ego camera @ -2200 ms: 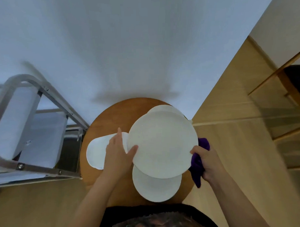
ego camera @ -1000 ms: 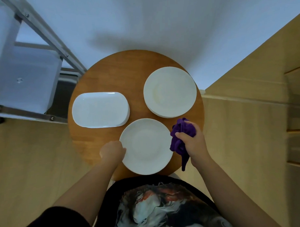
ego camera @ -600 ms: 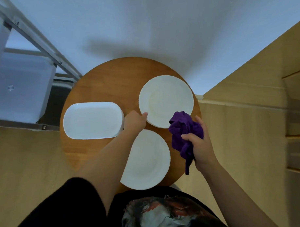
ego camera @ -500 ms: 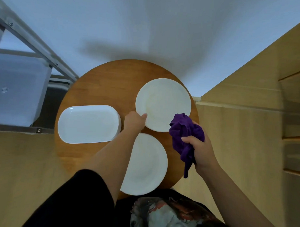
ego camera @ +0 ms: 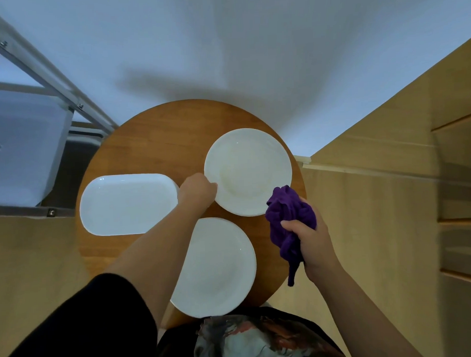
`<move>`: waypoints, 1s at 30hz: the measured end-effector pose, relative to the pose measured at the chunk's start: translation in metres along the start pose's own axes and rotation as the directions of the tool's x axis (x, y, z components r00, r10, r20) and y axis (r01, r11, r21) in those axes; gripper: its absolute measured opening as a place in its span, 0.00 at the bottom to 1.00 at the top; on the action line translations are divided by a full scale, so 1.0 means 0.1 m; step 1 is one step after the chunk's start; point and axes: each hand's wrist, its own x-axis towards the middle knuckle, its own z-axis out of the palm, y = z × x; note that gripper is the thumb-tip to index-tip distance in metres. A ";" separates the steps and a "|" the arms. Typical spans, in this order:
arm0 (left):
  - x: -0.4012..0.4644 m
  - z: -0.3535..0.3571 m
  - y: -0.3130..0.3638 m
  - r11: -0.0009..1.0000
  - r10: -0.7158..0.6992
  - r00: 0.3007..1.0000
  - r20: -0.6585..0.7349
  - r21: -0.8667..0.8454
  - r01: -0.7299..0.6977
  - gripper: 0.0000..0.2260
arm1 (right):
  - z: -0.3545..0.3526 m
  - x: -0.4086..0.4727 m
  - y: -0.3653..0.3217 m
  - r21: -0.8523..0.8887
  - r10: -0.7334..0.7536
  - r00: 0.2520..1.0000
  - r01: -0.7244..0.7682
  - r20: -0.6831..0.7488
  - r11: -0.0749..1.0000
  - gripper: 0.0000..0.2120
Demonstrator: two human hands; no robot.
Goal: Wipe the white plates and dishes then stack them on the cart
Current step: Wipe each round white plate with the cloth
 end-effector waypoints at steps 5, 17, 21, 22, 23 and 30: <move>-0.05 -0.02 0.00 0.982 0.065 0.992 -0.109 -0.168 -0.083 0.05 | 0.02 0.00 0.00 0.048 -0.012 1.000 0.013 -0.013 0.999 0.24; -0.46 0.03 0.39 0.409 -0.139 0.976 0.171 -0.887 0.213 0.26 | 0.12 -0.21 -0.18 -0.272 -0.430 0.860 0.359 -0.275 0.893 0.34; -0.78 -0.10 0.39 0.264 -0.059 0.961 0.269 -0.924 0.275 0.23 | 0.25 -0.24 -0.31 -0.513 -0.648 0.726 0.476 -0.228 0.714 0.42; -0.86 -0.13 0.38 0.252 -0.023 0.961 0.275 -0.929 0.272 0.23 | 0.30 -0.24 -0.33 -0.561 -0.642 0.746 0.460 -0.175 0.688 0.43; -0.95 -0.16 0.37 0.249 -0.002 0.962 0.275 -0.931 0.267 0.24 | 0.35 -0.24 -0.33 -0.606 -0.600 0.792 0.423 -0.114 0.674 0.43; -1.55 -0.52 0.17 0.337 0.014 0.987 0.163 -0.930 0.149 0.17 | 0.79 -0.29 -0.30 -0.720 -0.510 0.843 0.246 -0.172 0.649 0.38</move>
